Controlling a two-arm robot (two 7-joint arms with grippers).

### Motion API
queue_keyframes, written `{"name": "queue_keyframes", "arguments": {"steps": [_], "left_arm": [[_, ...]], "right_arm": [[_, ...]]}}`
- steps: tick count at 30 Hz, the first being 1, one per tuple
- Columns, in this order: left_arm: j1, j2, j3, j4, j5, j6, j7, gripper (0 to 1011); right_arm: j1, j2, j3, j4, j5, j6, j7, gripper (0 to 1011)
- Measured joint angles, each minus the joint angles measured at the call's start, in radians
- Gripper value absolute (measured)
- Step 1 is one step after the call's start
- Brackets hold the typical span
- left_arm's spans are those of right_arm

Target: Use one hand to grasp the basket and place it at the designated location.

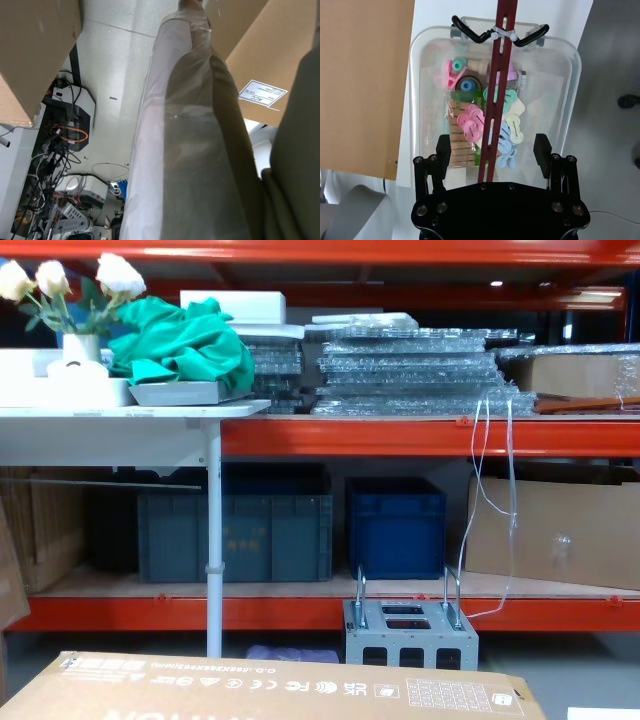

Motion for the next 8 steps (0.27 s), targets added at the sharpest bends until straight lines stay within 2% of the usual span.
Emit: {"name": "queue_keyframes", "arguments": {"steps": [5, 8], "left_arm": [[0.000, 0.000, 0.000, 0.000, 0.000, 0.000, 0.000, 0], [0.000, 0.000, 0.000, 0.000, 0.000, 0.000, 0.000, 0]], "right_arm": [[0.017, 0.018, 0.018, -0.055, -0.039, 0.031, 0.021, 1000], [0.019, 0.024, 0.024, -0.070, -0.048, 0.040, 0.026, 1000]]}}
